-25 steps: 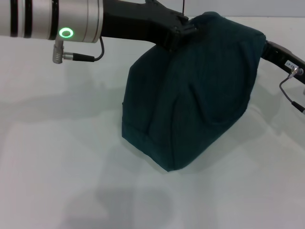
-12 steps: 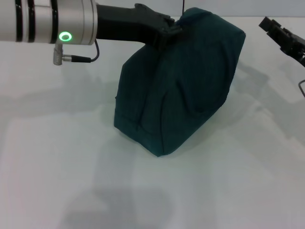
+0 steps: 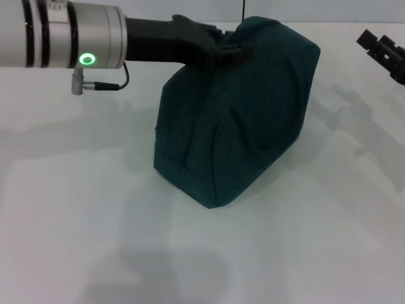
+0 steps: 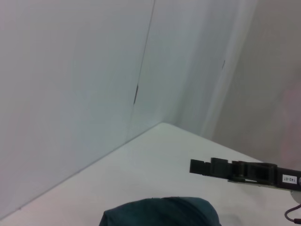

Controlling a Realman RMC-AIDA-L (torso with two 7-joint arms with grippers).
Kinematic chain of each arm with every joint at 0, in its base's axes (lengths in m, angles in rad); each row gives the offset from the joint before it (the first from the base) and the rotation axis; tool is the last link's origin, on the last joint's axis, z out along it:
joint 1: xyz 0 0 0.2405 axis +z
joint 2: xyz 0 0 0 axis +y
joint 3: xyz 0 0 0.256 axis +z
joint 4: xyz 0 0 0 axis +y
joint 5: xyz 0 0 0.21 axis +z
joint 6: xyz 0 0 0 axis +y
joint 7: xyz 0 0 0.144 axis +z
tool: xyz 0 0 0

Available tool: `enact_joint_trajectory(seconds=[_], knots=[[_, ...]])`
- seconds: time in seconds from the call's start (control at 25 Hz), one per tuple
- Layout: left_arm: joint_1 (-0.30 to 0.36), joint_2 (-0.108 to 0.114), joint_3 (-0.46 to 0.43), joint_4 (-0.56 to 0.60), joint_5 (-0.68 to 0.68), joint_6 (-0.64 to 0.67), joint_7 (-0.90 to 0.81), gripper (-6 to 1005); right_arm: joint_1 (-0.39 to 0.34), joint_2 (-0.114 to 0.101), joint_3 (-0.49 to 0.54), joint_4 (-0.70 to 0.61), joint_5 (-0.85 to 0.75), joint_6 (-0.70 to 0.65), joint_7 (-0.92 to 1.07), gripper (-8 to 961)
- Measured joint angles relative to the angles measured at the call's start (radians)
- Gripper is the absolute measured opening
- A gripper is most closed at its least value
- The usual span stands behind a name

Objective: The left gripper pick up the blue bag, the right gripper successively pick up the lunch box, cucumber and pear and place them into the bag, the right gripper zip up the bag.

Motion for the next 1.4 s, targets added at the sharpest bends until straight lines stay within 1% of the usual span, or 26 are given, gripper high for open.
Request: enact_joint_trajectory(seconds=[0.12,0.2,0.24,0.28,0.36,0.48,0.56,0.6,0.64,0.68,0.72,0.84,0.92,1.0,1.04,1.12,1.16,1.24,1.28,1.4], knots=[[0.040,0.000,-0.005,0.032,-0.062,0.000,0.049,281,-0.017,-0.012,0.000,-0.024,-0.003,-0.026,-0.019,702],[0.082,0.000,-0.017,0.080,-0.110,0.007,0.077,344,-0.035,-0.029,-0.001,-0.049,-0.004,-0.061,-0.036,789],[0.104,0.001,-0.024,0.103,-0.127,0.013,0.087,374,-0.045,-0.041,-0.002,-0.065,-0.012,-0.090,-0.040,833],[0.130,0.002,-0.032,0.131,-0.147,0.032,0.097,405,-0.060,-0.059,-0.002,-0.087,-0.025,-0.126,-0.043,876],[0.175,0.004,-0.054,0.164,-0.171,0.084,0.122,465,-0.089,-0.098,-0.001,-0.141,-0.081,-0.209,-0.044,876],[0.246,0.001,-0.127,0.175,-0.193,0.222,0.188,556,-0.132,-0.147,0.000,-0.228,-0.191,-0.316,-0.045,876],[0.298,0.000,-0.162,0.160,-0.210,0.300,0.243,649,-0.170,-0.169,0.015,-0.305,-0.293,-0.387,-0.048,877],[0.315,0.000,-0.167,0.154,-0.217,0.318,0.265,696,-0.183,-0.172,0.024,-0.331,-0.335,-0.410,-0.050,877],[0.351,0.000,-0.178,0.139,-0.220,0.349,0.310,742,-0.205,-0.172,0.051,-0.369,-0.404,-0.437,-0.051,877],[0.382,0.000,-0.181,0.126,-0.217,0.364,0.343,789,-0.229,-0.164,0.091,-0.408,-0.475,-0.464,-0.051,877],[0.409,0.001,-0.181,0.114,-0.202,0.372,0.371,806,-0.242,-0.156,0.114,-0.425,-0.524,-0.479,-0.051,877],[0.468,0.001,-0.180,0.059,-0.156,0.388,0.450,858,-0.293,-0.097,0.235,-0.479,-0.721,-0.542,-0.057,875],[0.484,0.001,-0.181,0.009,-0.143,0.395,0.493,893,-0.314,-0.054,0.301,-0.485,-0.829,-0.562,-0.065,873],[0.492,0.001,-0.182,-0.052,-0.136,0.400,0.539,890,-0.327,-0.024,0.337,-0.478,-0.906,-0.563,-0.083,872],[0.491,0.002,-0.185,-0.107,-0.131,0.400,0.580,889,-0.334,-0.011,0.349,-0.467,-0.949,-0.557,-0.100,872],[0.480,0.003,-0.194,-0.181,-0.117,0.401,0.638,886,-0.342,0.004,0.354,-0.439,-1.008,-0.531,-0.137,872],[0.472,0.003,-0.199,-0.216,-0.103,0.401,0.665,886,-0.342,0.007,0.352,-0.420,-1.026,-0.514,-0.153,872],[0.448,0.003,-0.206,-0.301,-0.065,0.398,0.735,886,-0.338,0.009,0.350,-0.371,-1.048,-0.478,-0.181,872],[0.448,0.003,-0.206,-0.301,-0.065,0.398,0.735,886,-0.335,0.009,0.350,-0.347,-1.054,-0.461,-0.195,872],[0.427,0.003,-0.229,-0.379,-0.058,0.385,0.793,886,-0.330,0.009,0.353,-0.298,-1.061,-0.404,-0.244,872]])
